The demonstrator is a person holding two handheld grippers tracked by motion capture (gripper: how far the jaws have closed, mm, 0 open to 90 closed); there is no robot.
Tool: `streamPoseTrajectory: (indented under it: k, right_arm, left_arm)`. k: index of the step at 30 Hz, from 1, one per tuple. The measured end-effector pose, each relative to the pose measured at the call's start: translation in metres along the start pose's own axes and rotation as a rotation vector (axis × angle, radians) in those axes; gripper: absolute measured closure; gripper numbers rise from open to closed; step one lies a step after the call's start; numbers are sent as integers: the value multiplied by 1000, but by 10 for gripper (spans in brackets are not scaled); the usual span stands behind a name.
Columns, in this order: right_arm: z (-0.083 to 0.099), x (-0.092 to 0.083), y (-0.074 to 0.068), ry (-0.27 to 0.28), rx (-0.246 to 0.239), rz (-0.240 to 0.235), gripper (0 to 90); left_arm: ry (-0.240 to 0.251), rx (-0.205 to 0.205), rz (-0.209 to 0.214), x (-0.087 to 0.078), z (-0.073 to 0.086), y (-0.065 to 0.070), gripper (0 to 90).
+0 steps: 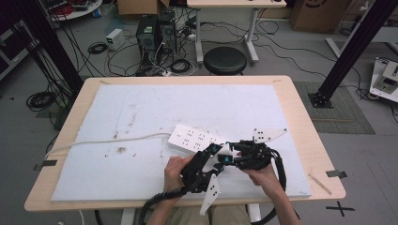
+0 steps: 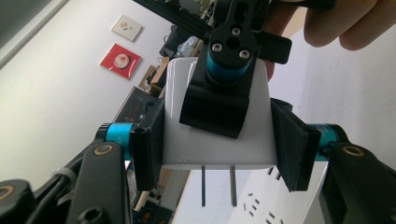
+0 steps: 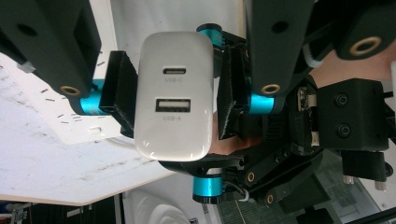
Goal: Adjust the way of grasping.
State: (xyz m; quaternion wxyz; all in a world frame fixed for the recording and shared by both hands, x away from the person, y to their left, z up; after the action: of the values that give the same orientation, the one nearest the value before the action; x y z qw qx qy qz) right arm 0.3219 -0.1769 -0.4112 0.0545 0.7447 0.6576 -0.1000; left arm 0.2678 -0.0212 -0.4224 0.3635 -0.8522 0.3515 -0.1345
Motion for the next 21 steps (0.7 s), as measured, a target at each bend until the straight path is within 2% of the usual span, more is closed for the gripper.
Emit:
streamPoseTrajectory:
  k: [14,16,21]
  right_arm:
    - [0,0,1,4,-13,4,624]
    - [1,-1,2,-8,7,3,629]
    - [1,0,2,-12,10,10,630]
  left_arm:
    - [-4,11,-2,1,1,0,424]
    - [-10,15,-3,2,2,1,424]
    - [-14,10,-1,3,2,1,424]
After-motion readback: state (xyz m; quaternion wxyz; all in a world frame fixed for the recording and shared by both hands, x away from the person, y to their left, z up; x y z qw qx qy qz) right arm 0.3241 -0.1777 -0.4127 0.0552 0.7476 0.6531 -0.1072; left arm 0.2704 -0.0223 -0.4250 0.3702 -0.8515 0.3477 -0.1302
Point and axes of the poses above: each handheld gripper's, and its own axes: x roughly forward along the jaws, z roughly out of its underside, y roughly to its right, the point moved 4 cm from there along x, roughly forward along the jaws, and after that the axes turned 15 degrees about -x, right-handed, at the moved point
